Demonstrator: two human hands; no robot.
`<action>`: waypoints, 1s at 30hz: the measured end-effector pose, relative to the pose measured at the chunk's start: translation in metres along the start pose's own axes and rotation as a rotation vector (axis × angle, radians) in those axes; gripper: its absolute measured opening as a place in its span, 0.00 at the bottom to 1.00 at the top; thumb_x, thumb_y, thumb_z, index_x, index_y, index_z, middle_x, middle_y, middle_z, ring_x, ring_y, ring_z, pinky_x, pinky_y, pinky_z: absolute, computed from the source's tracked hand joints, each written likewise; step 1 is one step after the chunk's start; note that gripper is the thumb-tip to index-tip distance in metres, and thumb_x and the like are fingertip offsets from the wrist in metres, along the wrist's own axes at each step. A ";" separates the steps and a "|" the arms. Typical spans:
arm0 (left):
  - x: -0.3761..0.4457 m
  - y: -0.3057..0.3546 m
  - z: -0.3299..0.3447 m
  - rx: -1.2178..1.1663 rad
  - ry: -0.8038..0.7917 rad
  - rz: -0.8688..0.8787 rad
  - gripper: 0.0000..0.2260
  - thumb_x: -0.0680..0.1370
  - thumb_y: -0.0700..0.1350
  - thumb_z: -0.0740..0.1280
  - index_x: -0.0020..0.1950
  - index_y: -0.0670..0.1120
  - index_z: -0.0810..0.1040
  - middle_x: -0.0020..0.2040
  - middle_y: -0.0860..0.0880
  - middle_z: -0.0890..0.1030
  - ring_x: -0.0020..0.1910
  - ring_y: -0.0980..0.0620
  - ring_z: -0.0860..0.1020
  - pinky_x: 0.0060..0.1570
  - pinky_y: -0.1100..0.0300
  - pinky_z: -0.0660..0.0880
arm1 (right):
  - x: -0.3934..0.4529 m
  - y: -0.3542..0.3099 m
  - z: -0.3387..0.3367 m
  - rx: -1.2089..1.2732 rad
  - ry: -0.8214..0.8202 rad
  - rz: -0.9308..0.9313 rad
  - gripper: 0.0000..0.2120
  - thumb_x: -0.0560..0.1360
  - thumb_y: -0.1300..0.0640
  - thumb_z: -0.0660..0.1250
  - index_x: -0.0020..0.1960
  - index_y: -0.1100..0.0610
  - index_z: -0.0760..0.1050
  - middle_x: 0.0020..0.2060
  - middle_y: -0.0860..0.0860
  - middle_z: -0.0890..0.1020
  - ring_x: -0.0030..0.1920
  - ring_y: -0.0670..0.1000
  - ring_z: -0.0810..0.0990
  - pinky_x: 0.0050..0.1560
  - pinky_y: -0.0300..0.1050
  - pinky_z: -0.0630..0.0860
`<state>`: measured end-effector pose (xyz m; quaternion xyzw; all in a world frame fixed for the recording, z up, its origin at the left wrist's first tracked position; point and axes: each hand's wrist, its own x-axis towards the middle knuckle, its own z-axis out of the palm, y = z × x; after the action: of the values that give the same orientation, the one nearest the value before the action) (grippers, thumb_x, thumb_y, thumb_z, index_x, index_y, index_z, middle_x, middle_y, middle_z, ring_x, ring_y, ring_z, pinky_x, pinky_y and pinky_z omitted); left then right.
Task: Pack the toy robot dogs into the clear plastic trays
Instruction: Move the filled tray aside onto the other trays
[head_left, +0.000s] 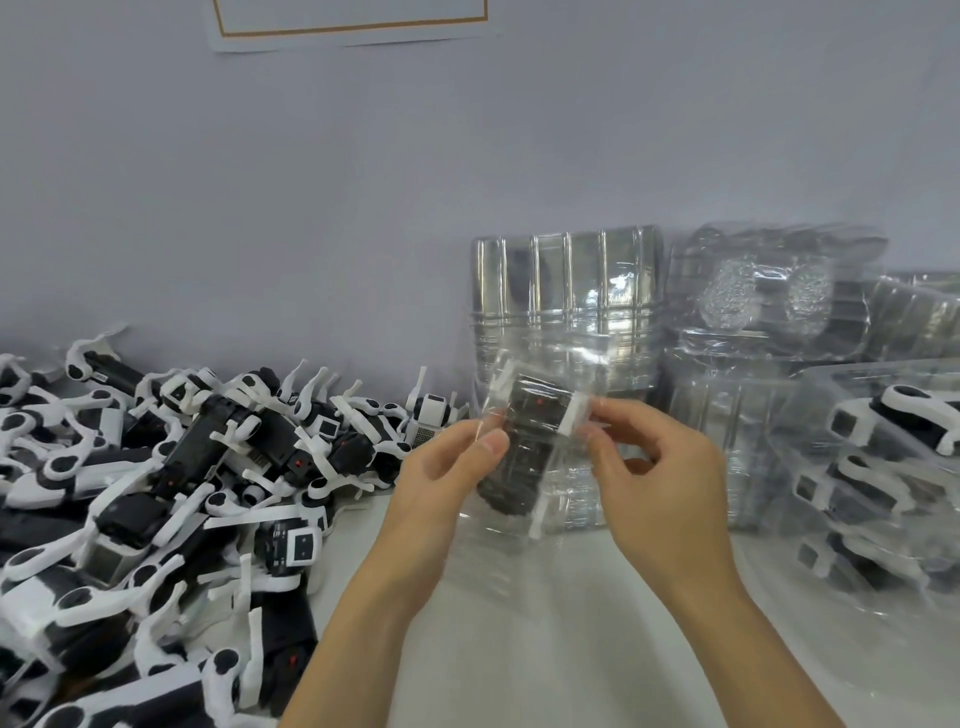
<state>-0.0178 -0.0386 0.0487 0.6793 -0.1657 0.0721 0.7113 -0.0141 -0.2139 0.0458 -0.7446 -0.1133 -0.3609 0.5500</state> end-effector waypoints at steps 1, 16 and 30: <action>0.001 0.001 -0.002 0.056 0.000 0.004 0.22 0.69 0.62 0.70 0.59 0.54 0.84 0.58 0.51 0.85 0.61 0.52 0.81 0.60 0.56 0.74 | 0.001 0.003 -0.002 -0.029 -0.008 0.012 0.09 0.78 0.61 0.69 0.50 0.47 0.84 0.41 0.37 0.85 0.43 0.39 0.82 0.40 0.27 0.74; -0.003 -0.017 0.002 0.956 -0.162 0.045 0.36 0.54 0.76 0.69 0.61 0.70 0.71 0.70 0.69 0.58 0.69 0.66 0.52 0.75 0.53 0.46 | 0.018 0.018 -0.051 0.030 -0.359 0.740 0.30 0.66 0.30 0.67 0.58 0.50 0.80 0.52 0.49 0.85 0.48 0.53 0.85 0.57 0.53 0.79; 0.000 -0.032 0.005 0.842 -0.074 0.099 0.33 0.63 0.75 0.68 0.66 0.70 0.64 0.65 0.71 0.64 0.67 0.69 0.58 0.69 0.60 0.53 | 0.004 0.042 -0.034 -0.020 -0.311 0.618 0.42 0.63 0.43 0.82 0.73 0.45 0.69 0.64 0.47 0.75 0.66 0.50 0.74 0.61 0.47 0.72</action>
<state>-0.0080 -0.0456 0.0188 0.9039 -0.1796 0.1428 0.3609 -0.0012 -0.2609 0.0217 -0.7952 0.0388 -0.0604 0.6020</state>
